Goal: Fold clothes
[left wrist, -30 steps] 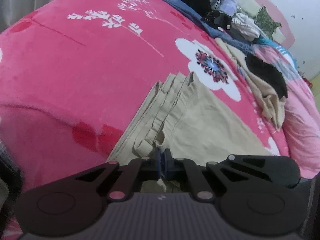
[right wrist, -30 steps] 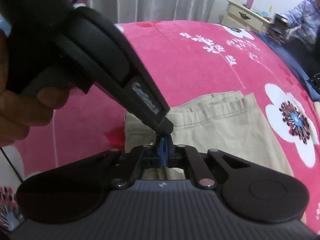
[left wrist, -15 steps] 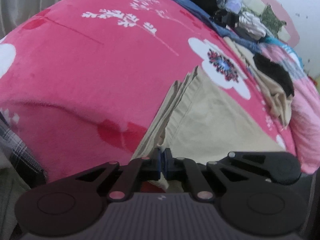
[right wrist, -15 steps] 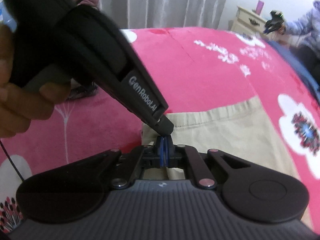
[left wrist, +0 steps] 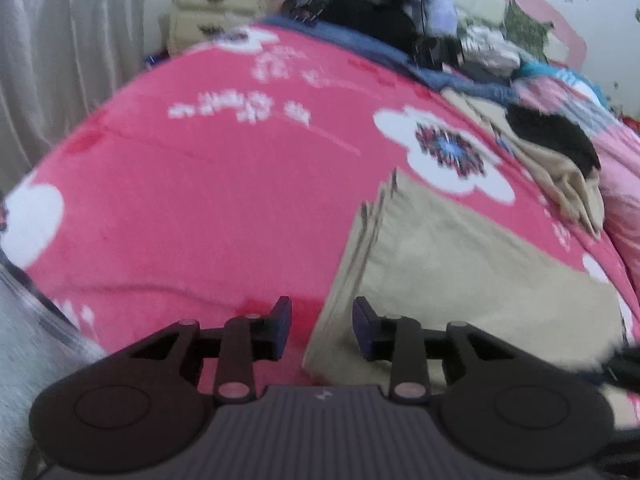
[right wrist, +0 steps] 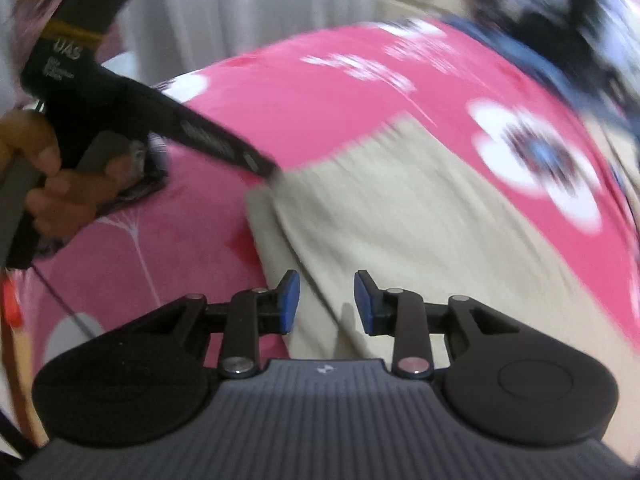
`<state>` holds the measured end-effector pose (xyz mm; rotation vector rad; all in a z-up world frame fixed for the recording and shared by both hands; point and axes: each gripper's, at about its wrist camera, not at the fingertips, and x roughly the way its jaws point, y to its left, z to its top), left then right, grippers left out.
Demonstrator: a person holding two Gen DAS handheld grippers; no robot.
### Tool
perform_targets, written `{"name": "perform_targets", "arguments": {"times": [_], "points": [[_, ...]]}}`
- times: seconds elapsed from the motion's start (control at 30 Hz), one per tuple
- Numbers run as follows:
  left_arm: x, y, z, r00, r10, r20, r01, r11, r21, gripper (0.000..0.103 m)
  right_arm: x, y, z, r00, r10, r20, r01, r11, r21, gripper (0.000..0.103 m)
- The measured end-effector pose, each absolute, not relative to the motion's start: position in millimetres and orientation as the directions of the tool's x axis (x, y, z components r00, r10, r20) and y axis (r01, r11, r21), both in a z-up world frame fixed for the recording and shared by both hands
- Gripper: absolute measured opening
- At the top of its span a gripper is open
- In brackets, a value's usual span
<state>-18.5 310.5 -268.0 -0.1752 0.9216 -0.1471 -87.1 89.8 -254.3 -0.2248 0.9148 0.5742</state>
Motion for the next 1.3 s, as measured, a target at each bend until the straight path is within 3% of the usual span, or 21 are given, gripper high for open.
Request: {"name": "perform_targets", "arguments": {"times": [0.2, 0.33, 0.5, 0.67, 0.9, 1.07, 1.17, 1.3], "points": [[-13, 259, -261, 0.637, -0.241, -0.732, 0.159, 0.971, -0.181, 0.034, -106, -5, -255, 0.507, 0.127, -0.853, -0.276, 0.961, -0.021, 0.029], [-9, 222, -288, 0.593, -0.194, -0.781, 0.230, 0.971, -0.066, 0.033, -94, -67, -253, 0.594, 0.005, -0.804, -0.093, 0.994, -0.062, 0.029], [-18, 202, -307, 0.596, -0.101, -0.797, 0.299, 0.949, 0.104, 0.033, -44, -148, -289, 0.643, -0.061, -0.764, 0.149, 0.988, 0.046, 0.027], [-21, 204, -309, 0.592, -0.100, -0.800, 0.302, 0.948, 0.105, 0.033, -10, -204, -323, 0.616, -0.024, -0.788, 0.336, 0.912, 0.235, 0.014], [-18, 206, -309, 0.586, -0.099, -0.804, 0.263, 0.962, 0.073, 0.033, -56, -185, -285, 0.582, 0.004, -0.813, 0.206, 0.967, 0.152, 0.016], [-11, 201, -307, 0.558, -0.080, -0.826, 0.268, 0.959, 0.088, 0.033, -66, -179, -325, 0.458, -0.016, -0.889, 0.163, 0.985, 0.066, 0.016], [-6, 201, -305, 0.535, -0.069, -0.842, 0.242, 0.967, 0.075, 0.033, -66, -180, -305, 0.436, -0.003, -0.900, 0.176, 0.981, 0.082, 0.016], [-5, 196, -305, 0.525, -0.030, -0.850, 0.221, 0.970, 0.102, 0.034, -93, -164, -271, 0.457, 0.068, -0.887, 0.031, 0.995, 0.092, 0.016]]}}
